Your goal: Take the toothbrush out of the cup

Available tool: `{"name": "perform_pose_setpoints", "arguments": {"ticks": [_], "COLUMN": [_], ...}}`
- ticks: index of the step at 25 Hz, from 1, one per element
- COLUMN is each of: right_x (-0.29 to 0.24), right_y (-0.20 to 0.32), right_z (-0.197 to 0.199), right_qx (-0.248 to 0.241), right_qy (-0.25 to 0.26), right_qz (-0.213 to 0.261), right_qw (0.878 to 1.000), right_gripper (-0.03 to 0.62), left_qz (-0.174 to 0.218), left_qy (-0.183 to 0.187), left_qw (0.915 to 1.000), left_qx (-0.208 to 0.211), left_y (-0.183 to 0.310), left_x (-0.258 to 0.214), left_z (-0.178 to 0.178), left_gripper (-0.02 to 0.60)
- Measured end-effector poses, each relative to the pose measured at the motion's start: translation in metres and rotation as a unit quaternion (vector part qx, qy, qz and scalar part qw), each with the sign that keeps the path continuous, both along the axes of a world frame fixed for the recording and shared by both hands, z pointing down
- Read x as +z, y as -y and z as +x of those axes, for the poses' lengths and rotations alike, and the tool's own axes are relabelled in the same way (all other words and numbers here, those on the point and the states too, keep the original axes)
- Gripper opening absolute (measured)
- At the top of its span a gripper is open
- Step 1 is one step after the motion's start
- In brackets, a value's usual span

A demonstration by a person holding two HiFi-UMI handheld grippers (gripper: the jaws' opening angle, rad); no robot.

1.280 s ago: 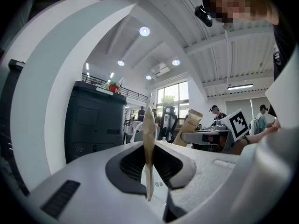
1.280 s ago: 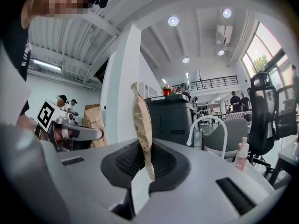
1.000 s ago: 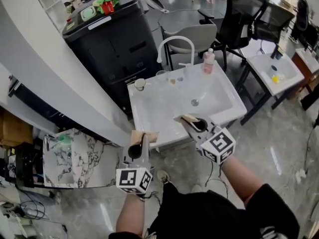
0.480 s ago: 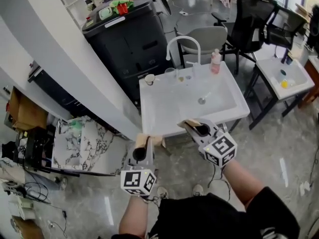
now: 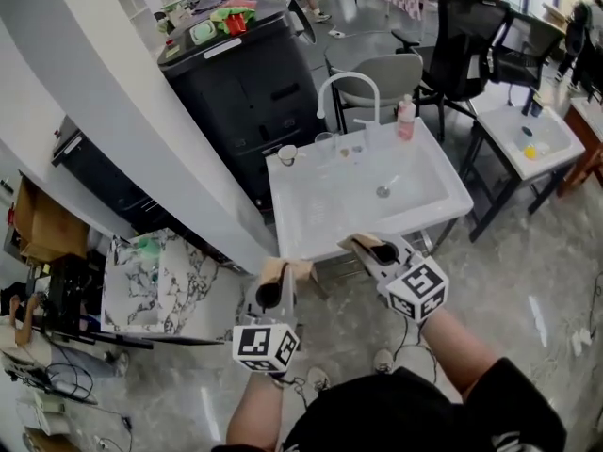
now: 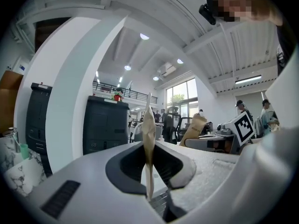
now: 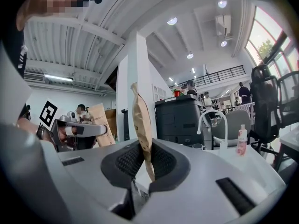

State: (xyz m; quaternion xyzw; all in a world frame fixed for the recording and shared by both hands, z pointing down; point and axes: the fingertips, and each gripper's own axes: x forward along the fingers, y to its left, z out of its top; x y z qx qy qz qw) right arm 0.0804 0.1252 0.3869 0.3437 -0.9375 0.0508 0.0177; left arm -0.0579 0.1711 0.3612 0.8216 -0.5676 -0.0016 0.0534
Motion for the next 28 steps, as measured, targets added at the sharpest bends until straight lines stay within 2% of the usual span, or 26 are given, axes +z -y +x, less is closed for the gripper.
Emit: {"name": "perform_pose_setpoints", "arguments": {"ticks": [12, 19, 28], "right_x": [-0.005, 0.003, 0.007], "right_y": [-0.024, -0.027, -0.026], "right_z": [-0.056, -0.062, -0.061], "right_qx": [0.054, 0.069, 0.065], "right_qy": [-0.012, -0.013, -0.014], "right_qz": [-0.01, -0.021, -0.028], "right_qw": [0.998, 0.997, 0.997], "right_gripper": [0.028, 0.026, 0.026], "left_qz": [-0.005, -0.009, -0.013], "left_qy": [-0.013, -0.018, -0.02], "left_qw": [0.9985, 0.9977, 0.9979], "left_qx": [0.053, 0.065, 0.06], "left_y": [-0.005, -0.004, -0.003], "left_x": [-0.001, 0.007, 0.008], "left_z": [-0.061, -0.069, -0.068], "left_gripper": [0.034, 0.034, 0.034]}}
